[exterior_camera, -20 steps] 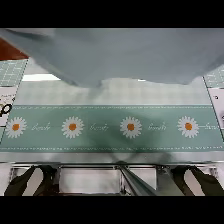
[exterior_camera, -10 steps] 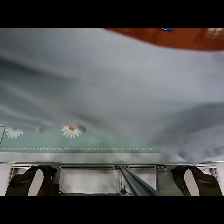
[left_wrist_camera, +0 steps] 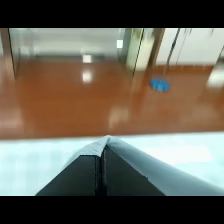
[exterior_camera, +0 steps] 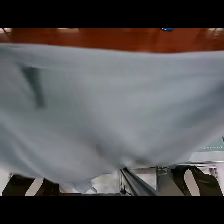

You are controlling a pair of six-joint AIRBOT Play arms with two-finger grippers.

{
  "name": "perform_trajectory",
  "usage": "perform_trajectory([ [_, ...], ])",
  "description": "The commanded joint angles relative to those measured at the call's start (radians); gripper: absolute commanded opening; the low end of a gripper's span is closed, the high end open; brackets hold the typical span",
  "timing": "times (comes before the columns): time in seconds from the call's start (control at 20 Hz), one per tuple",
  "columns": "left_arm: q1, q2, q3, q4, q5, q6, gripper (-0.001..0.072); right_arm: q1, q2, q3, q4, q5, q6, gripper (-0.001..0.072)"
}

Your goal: Fold the shirts.

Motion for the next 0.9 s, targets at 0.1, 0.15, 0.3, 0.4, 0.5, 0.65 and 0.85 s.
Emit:
perform_trajectory([
  [0.1,-0.01,-0.336,-0.167,-0.067,0.127,0.002,0.0013,0.0,-0.24,-0.205,0.153,-0.069,-0.111,0.0025],
  [0.15,-0.011,-0.426,-0.166,-0.086,0.171,0.033,0.0012,0.0,-0.317,-0.222,0.153,-0.091,-0.119,0.0025],
  [0.3,-0.036,-0.653,-0.164,-0.091,0.368,0.05,0.0012,0.03,-0.571,-0.223,0.153,-0.173,-0.158,0.0025],
  [0.4,-0.039,-0.797,-0.138,-0.091,0.483,0.026,0.0012,0.06,-0.741,-0.204,0.154,-0.259,-0.163,0.0025],
  [0.5,-0.038,-0.936,-0.081,-0.091,0.541,-0.022,0.0012,0.086,-0.9,-0.157,0.156,-0.375,-0.155,0.0025],
  [0.65,-0.039,-1.122,0.043,-0.091,0.541,-0.09,0.0012,0.122,-1.132,0.0,0.152,-0.439,-0.113,0.0025],
  [0.85,-0.038,-1.262,0.164,-0.092,0.422,-0.127,0.0012,0.132,-1.32,0.155,0.155,-0.412,-0.017,0.0025],
])
